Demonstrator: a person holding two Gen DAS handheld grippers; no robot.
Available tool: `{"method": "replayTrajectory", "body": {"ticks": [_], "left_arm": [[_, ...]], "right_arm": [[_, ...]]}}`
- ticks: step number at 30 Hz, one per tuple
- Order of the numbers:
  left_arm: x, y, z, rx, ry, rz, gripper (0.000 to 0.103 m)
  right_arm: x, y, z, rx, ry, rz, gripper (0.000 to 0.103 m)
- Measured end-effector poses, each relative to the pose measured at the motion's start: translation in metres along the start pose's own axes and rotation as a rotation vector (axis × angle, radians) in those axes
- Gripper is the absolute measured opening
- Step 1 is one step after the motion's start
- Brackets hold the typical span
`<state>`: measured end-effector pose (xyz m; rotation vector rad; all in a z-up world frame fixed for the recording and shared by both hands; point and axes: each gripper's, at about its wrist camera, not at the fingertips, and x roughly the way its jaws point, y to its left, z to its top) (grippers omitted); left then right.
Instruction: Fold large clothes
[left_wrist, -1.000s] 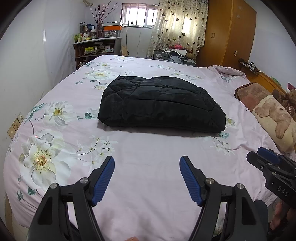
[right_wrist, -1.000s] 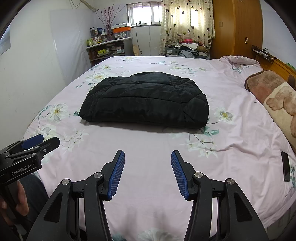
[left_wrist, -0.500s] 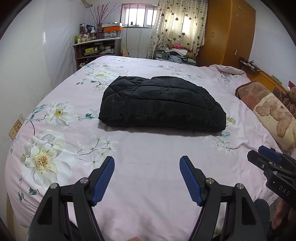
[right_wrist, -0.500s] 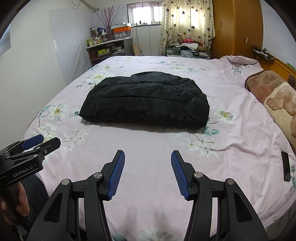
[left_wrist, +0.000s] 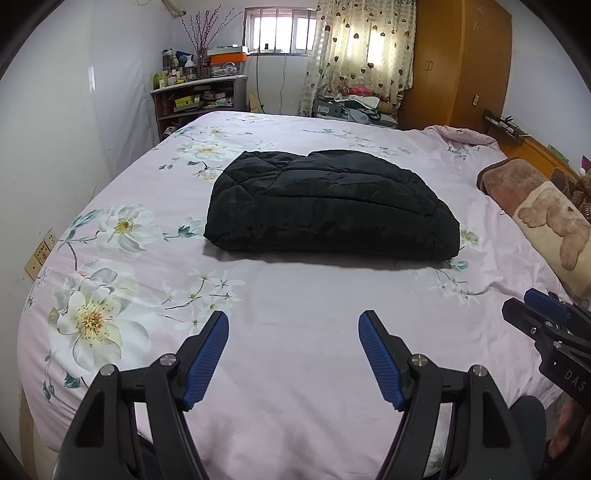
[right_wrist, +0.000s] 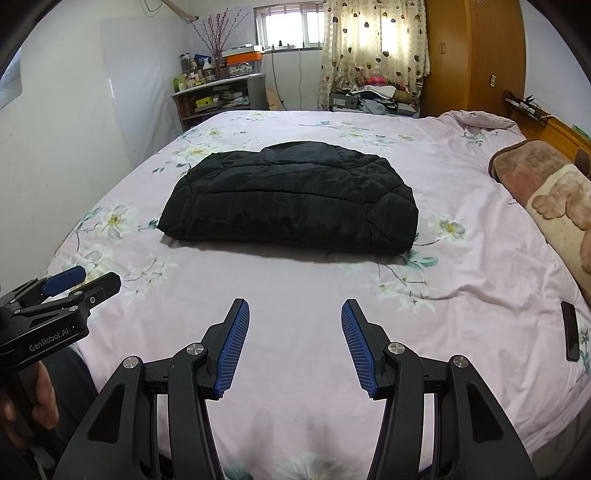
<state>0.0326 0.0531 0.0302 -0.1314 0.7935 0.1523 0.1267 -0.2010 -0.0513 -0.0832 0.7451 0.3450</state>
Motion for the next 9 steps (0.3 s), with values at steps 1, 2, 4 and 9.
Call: {"method": "replayTrajectory", "body": {"ticks": [1, 2, 4, 9], "left_arm": [[-0.0001, -0.0002, -0.0003, 0.0, -0.001, -0.002, 0.075], [0.0001, -0.0006, -0.0004, 0.0, -0.001, -0.001, 0.075], [-0.0001, -0.0009, -0.0008, 0.001, -0.001, 0.002, 0.078], [-0.0022, -0.0029, -0.0012, -0.003, -0.007, -0.009, 0.079]], "right_arm": [[-0.0001, 0.0, 0.0, 0.0, -0.001, 0.0, 0.053], [-0.0001, 0.0, 0.0, -0.001, -0.001, -0.001, 0.053], [-0.0001, -0.0001, 0.0, -0.001, -0.001, 0.0, 0.053], [-0.0001, 0.0, 0.0002, -0.001, 0.0, 0.0, 0.053]]}}
